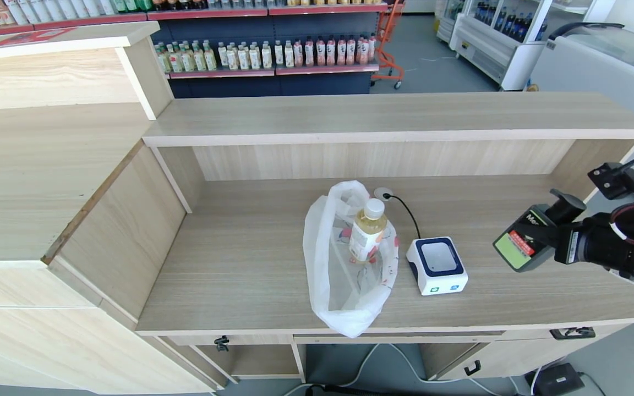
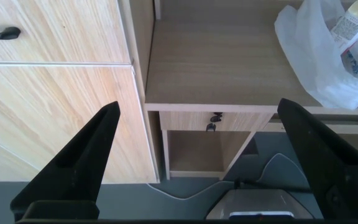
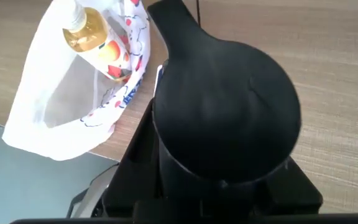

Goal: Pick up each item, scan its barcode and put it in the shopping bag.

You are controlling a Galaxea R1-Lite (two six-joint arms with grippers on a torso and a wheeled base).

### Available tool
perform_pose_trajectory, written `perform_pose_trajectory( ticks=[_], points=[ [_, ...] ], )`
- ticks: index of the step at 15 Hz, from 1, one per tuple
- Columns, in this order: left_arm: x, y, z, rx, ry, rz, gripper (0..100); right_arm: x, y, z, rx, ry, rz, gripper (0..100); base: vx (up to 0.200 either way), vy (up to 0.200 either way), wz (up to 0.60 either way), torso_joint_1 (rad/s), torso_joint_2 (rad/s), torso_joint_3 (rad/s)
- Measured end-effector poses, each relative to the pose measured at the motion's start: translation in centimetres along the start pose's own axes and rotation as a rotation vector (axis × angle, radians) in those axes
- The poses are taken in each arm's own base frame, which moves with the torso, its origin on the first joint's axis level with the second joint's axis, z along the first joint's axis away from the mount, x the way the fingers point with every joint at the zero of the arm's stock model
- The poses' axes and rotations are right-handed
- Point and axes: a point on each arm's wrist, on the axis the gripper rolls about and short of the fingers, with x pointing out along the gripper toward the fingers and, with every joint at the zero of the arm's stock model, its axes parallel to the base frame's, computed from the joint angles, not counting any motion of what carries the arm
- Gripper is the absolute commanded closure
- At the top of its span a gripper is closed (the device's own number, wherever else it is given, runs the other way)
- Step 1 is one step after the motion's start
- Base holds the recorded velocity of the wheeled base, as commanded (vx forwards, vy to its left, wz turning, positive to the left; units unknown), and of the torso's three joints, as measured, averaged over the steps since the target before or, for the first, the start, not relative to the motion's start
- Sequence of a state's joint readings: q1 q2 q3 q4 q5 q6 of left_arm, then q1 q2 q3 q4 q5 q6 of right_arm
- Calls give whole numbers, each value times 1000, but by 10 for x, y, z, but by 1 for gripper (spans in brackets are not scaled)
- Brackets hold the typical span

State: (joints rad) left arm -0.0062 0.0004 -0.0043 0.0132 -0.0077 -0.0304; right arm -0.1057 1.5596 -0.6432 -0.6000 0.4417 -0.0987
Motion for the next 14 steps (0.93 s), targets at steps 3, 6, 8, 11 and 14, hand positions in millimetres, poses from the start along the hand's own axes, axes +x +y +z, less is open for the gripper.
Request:
perform_pose_trajectory(
  ticks=[3, 6, 8, 11, 14],
  points=[
    [0, 0, 0, 0, 0, 0, 0, 12, -8, -5, -22, -14, 37, 100, 0, 0, 0, 0, 0, 0],
    [0, 0, 0, 0, 0, 0, 0, 24, -13, -13, -47, 1, 67, 100, 0, 0, 0, 0, 0, 0],
    [0, 0, 0, 0, 0, 0, 0, 28, -15, -18, -43, 19, 76, 100, 0, 0, 0, 0, 0, 0],
    [0, 0, 0, 0, 0, 0, 0, 33, -16, -22, -20, 27, 142, 100, 0, 0, 0, 0, 0, 0],
    [0, 0, 0, 0, 0, 0, 0, 38, -17, -25, -10, 40, 153, 100, 0, 0, 0, 0, 0, 0]
  ],
)
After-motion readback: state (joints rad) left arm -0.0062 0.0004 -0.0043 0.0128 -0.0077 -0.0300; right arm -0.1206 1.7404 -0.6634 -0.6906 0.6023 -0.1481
